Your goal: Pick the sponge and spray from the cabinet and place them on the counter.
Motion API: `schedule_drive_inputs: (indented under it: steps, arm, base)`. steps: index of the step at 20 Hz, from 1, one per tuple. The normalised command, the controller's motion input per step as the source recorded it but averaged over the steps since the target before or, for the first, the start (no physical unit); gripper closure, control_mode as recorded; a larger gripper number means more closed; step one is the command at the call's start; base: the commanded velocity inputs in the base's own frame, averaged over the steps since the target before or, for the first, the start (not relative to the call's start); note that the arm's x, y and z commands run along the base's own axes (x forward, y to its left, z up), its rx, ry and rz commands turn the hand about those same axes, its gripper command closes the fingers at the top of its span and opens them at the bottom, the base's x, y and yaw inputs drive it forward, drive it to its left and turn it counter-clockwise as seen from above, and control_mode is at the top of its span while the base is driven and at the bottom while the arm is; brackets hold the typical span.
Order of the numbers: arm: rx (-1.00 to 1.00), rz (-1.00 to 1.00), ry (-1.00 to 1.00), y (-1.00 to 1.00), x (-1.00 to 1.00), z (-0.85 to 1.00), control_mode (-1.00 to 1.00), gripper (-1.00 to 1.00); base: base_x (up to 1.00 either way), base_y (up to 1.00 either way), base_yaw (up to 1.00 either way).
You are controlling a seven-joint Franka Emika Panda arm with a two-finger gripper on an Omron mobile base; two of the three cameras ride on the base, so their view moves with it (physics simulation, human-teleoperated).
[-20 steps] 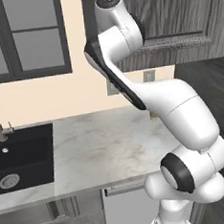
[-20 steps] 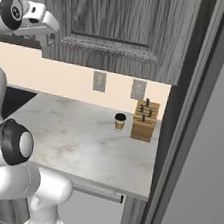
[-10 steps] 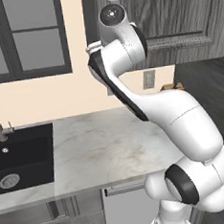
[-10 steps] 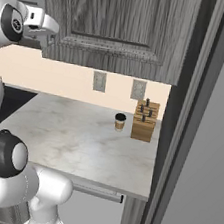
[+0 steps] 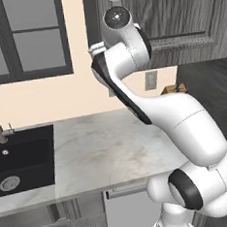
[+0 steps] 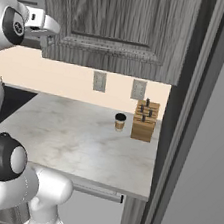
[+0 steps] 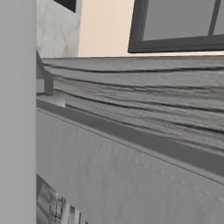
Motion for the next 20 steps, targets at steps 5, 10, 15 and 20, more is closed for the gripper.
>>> schedule_drive_inputs:
  steps: [5,10,15,20]
  arm:
    - [0.03,0.03,0.00,-0.10,-0.25,0.00,-1.00,1.00]
    - [0.03,0.03,-0.03,-0.06,-0.45,0.00,-1.00,1.00]
    - [0.06,0.06,-0.04,-0.16,-0.45,0.00,-1.00,1.00]
    - [0.06,0.11,-0.04,-0.17,-0.39,0.00,-1.00,1.00]
  base:
    - [0.00,0.00,0.00]
    - [0.00,0.00,0.00]
    - [0.00,0.00,0.00]
    - [0.00,0.00,0.00]
